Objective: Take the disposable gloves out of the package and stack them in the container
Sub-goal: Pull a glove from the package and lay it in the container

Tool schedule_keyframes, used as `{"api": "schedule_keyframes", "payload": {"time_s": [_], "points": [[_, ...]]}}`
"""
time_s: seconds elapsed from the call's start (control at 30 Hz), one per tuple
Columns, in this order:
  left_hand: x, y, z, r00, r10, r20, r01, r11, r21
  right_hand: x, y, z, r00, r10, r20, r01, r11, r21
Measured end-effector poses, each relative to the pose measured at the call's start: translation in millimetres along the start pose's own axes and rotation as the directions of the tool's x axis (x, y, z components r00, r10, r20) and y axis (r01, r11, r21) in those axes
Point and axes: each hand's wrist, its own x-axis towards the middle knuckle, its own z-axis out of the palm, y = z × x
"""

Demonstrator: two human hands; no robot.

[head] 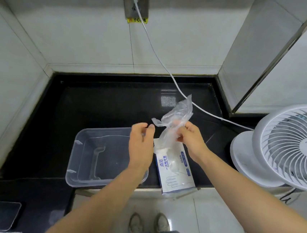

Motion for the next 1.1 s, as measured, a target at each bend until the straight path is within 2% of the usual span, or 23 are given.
{"api": "schedule_keyframes", "payload": {"time_s": [0.07,0.13,0.2,0.3,0.43,0.53,0.6,0.63,0.7,0.77,0.8,0.83,0.9,0.93,1.0,1.1], "points": [[17,12,-15,0.985,-0.145,0.092,0.148,0.989,-0.027,-3,-11,15,0.986,0.008,0.167,0.003,0.998,-0.067],[30,16,-28,0.945,-0.262,0.198,0.261,0.965,0.035,-7,-16,33,0.943,0.066,0.326,-0.032,0.994,-0.109],[38,10,-42,0.947,-0.295,0.13,0.289,0.955,0.065,-10,-24,47,0.912,0.131,0.389,-0.094,0.989,-0.113],[39,-4,-66,0.964,-0.267,-0.009,0.266,0.958,0.102,-3,-28,63,0.89,0.175,0.421,-0.173,0.984,-0.043],[41,-17,-97,0.963,-0.264,0.045,0.265,0.964,-0.012,3,-25,95,0.816,0.165,0.554,-0.023,0.967,-0.255],[55,-20,-127,0.954,-0.279,0.11,0.283,0.959,-0.018,7,-30,124,0.9,0.05,0.432,0.01,0.991,-0.136],[66,-25,-152,0.943,-0.306,0.13,0.32,0.942,-0.1,14,-35,135,0.954,0.039,0.298,-0.014,0.996,-0.084],[70,-27,-163,0.935,-0.322,0.149,0.341,0.932,-0.127,17,-35,139,0.957,0.061,0.285,-0.035,0.995,-0.095],[77,-31,-182,0.882,-0.359,0.306,0.411,0.903,-0.125,19,-34,148,0.921,0.131,0.366,-0.072,0.983,-0.17],[81,-34,-187,0.798,-0.357,0.485,0.46,0.881,-0.11,19,-29,160,0.843,0.212,0.495,-0.067,0.953,-0.295],[81,-34,-185,0.802,-0.361,0.477,0.457,0.884,-0.1,19,-26,165,0.814,0.23,0.534,-0.051,0.943,-0.329],[83,-36,-182,0.836,-0.387,0.389,0.449,0.89,-0.078,19,-24,170,0.812,0.233,0.535,-0.04,0.937,-0.346],[87,-41,-179,0.907,-0.401,0.126,0.408,0.912,-0.032,21,-25,173,0.866,0.227,0.446,-0.062,0.933,-0.355],[91,-47,-180,0.922,-0.381,0.068,0.382,0.924,-0.011,22,-25,171,0.891,0.224,0.395,-0.077,0.932,-0.355],[94,-54,-183,0.924,-0.366,0.106,0.37,0.929,-0.019,23,-26,166,0.908,0.237,0.346,-0.091,0.916,-0.39],[97,-55,-181,0.892,-0.412,0.183,0.423,0.906,-0.023,21,-26,166,0.886,0.314,0.342,-0.113,0.86,-0.497]]}}
